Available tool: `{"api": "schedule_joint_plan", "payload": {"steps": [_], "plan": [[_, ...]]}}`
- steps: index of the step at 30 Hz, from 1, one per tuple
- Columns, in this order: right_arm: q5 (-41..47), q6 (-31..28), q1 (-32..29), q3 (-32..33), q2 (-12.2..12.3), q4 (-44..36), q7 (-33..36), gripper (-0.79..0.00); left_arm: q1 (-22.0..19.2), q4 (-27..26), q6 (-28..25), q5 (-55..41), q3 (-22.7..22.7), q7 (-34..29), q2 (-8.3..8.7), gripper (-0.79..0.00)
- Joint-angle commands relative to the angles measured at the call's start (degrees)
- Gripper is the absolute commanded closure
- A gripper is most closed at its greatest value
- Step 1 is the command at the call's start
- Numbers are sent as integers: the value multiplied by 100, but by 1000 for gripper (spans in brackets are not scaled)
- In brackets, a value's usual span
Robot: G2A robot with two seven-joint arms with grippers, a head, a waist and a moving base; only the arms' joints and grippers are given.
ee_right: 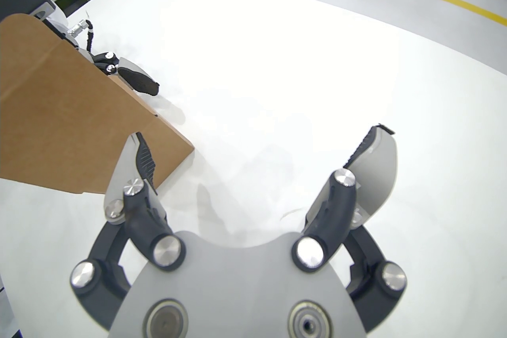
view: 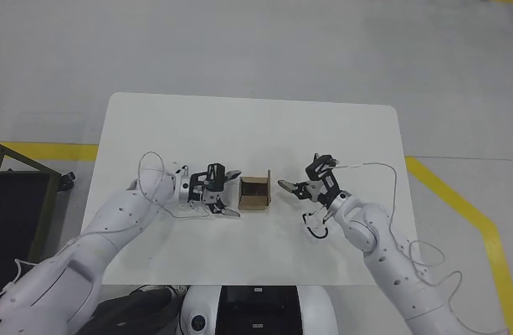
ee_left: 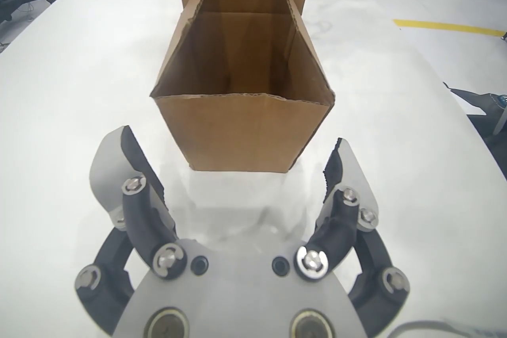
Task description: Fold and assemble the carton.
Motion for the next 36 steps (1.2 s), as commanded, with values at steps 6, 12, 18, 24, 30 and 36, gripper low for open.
{"api": "schedule_joint_plan", "payload": {"steps": [6, 12, 18, 24, 30, 36], "plan": [[-3, -27, -44, 40, 7, -23, -15, -785, -142, 254, 153, 22, 183, 66, -115, -785], [-1, -34, -57, 50, 6, -29, -31, -785, -193, 394, 252, 44, 252, 195, -150, -785], [11, -40, -46, 41, -1, -6, -49, -785, -247, 394, 260, 133, 367, 251, -194, -742], [16, -23, -62, 66, 0, 4, -62, -785, -296, 427, 334, 161, 432, 265, -231, -690], [5, -29, -75, 86, 2, -52, -44, -785, -291, 436, 408, 174, 431, 339, -216, -613], [125, -120, -160, 153, 14, -232, -95, -785, -273, 408, 452, 177, 427, 312, -203, -570]]}}
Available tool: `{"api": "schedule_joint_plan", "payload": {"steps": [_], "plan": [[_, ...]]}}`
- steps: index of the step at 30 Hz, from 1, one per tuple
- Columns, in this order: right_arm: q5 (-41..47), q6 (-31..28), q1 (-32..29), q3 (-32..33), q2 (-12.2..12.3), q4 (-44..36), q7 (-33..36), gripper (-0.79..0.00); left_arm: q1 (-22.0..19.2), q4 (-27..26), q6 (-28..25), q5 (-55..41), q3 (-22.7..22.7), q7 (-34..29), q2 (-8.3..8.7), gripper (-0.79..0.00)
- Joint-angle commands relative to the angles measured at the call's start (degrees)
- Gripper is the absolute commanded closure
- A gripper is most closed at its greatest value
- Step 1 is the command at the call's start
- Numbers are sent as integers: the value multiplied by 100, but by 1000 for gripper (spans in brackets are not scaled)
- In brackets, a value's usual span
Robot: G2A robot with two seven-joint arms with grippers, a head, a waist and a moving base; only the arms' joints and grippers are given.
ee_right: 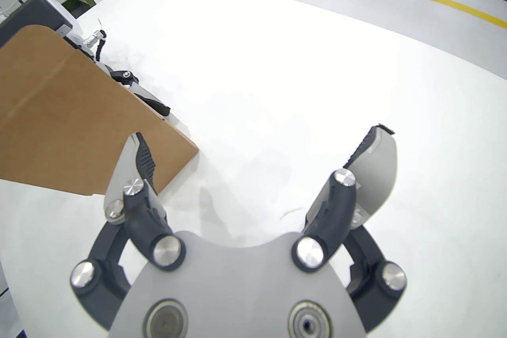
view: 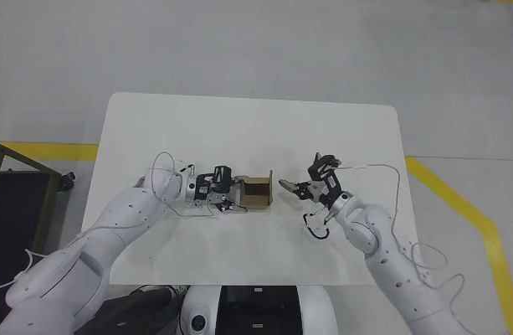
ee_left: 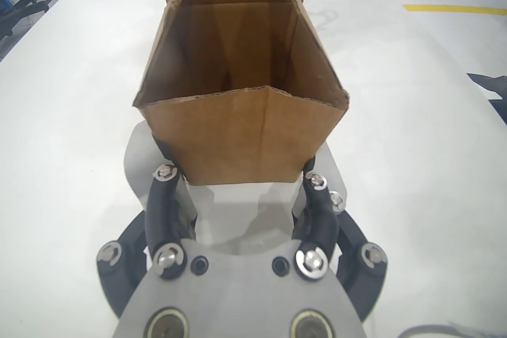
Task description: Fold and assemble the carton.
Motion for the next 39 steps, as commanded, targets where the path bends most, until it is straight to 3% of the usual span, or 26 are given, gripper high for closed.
{"api": "schedule_joint_plan", "payload": {"steps": [1, 4, 11, 27, 39], "plan": [[142, -114, -75, 70, 13, -106, -77, -785, 6, -10, 10, 1, 2, -18, 3, -585], [335, -355, -231, 219, 51, -339, -88, -785, 15, -12, 20, -14, -4, -47, 7, -625], [296, -403, -445, 211, 93, -993, 474, -785, 31, -26, 35, -46, -17, -83, 18, -613], [-21, 332, -112, -444, -16, -1330, 1621, -785, 66, -127, 95, -43, -45, -149, 52, -570], [-113, 762, 115, -697, -93, -1443, 2056, -785, 113, -237, 130, 38, -87, -99, 120, -646]]}}
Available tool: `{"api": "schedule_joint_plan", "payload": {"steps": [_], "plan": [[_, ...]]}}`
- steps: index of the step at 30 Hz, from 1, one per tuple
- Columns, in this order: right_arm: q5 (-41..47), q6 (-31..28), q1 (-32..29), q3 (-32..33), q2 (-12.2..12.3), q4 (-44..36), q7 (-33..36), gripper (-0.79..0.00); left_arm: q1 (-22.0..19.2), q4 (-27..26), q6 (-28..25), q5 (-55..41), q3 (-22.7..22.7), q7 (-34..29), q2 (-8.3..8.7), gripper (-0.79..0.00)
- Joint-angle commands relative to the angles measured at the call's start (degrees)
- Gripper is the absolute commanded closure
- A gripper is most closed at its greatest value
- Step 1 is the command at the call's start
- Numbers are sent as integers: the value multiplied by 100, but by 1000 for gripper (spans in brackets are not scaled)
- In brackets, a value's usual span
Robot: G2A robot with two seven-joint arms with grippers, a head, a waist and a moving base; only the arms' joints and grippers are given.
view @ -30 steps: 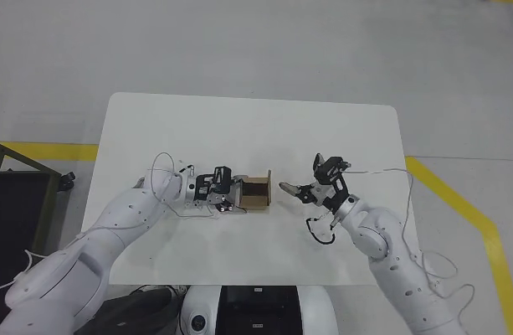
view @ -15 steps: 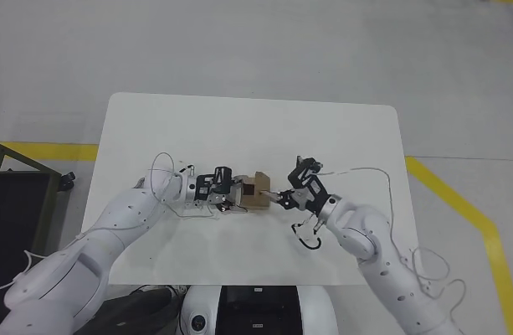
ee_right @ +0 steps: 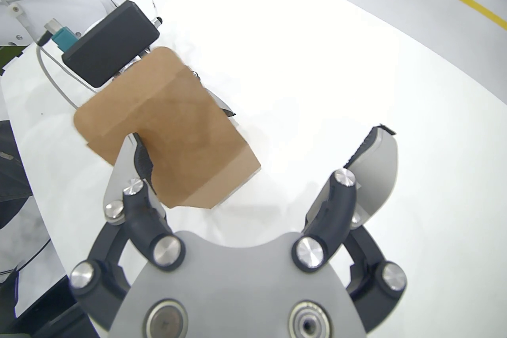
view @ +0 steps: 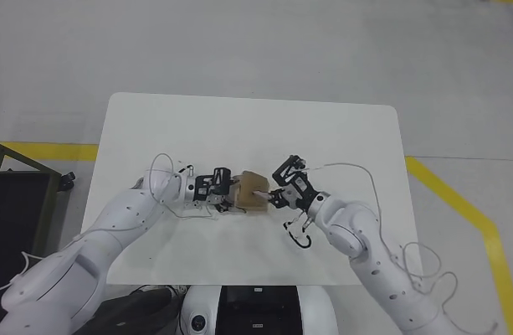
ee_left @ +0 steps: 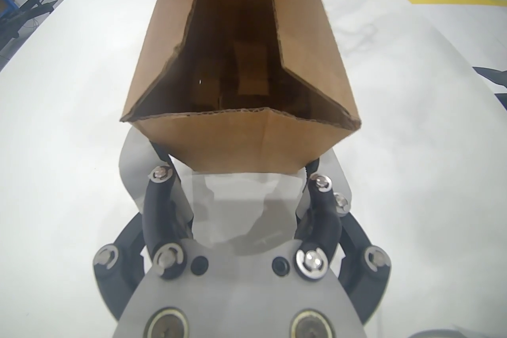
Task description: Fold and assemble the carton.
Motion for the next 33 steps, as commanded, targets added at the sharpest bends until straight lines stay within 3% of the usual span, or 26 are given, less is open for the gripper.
{"api": "schedule_joint_plan", "payload": {"steps": [1, 13, 19, 21, 28, 33], "plan": [[8, 40, 40, -29, -11, -28, 95, -785, 11, -21, 10, 15, -10, 4, 13, -656], [595, -106, 43, 116, -26, 37, 29, -785, 44, -147, 7, 62, -73, -54, 82, -656], [1988, -1092, -157, 595, 53, 216, -64, -785, 89, -252, 36, 54, -125, -107, 122, -665], [2065, -1204, -157, 813, 102, 230, 103, -785, 104, -292, 24, 43, -139, -127, 133, -662], [3757, -2029, -269, 1153, 194, 300, 580, -785, 158, -386, 39, 0, -179, -194, 159, -653], [4473, -1836, -147, 1276, 275, 332, 1514, -785, 190, -427, 66, 11, -206, -218, 182, -643]]}}
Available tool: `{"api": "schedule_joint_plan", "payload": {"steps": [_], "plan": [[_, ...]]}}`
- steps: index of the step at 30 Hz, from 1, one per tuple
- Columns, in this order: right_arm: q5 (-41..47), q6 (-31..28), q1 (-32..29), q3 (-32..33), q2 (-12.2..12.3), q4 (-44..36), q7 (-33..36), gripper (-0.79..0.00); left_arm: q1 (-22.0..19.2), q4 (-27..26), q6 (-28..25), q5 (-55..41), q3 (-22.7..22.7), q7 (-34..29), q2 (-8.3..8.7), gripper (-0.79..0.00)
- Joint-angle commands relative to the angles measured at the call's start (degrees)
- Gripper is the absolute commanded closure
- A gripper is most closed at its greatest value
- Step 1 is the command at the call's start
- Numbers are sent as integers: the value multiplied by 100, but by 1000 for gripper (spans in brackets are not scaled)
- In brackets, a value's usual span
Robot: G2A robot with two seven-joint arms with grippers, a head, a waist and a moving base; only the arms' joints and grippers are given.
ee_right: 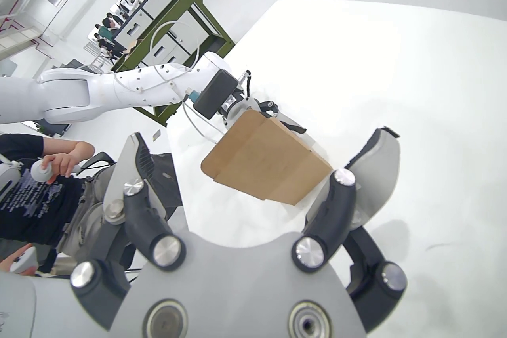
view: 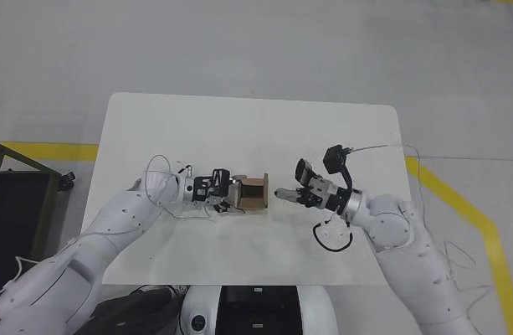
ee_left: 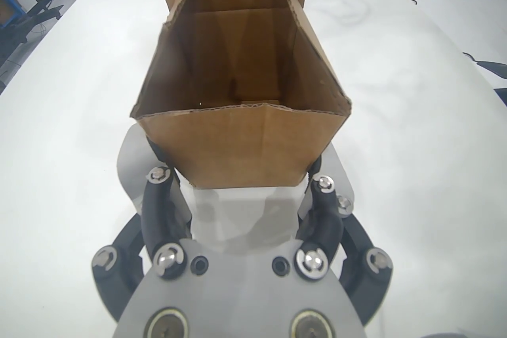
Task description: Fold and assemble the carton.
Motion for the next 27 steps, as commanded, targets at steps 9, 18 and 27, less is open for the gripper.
{"api": "schedule_joint_plan", "payload": {"steps": [9, 18, 27], "plan": [[1029, 701, 179, -4, 77, -50, 1187, -785, 42, -68, 5, 52, -42, 61, 51, -637], [1029, 701, 179, -4, 77, -50, 1187, -785, 62, -150, -2, 51, -56, 91, 73, -622], [1081, 1967, 197, -128, 65, -215, 1051, -785, 82, -248, -21, 3, -93, -15, 89, -613]]}}
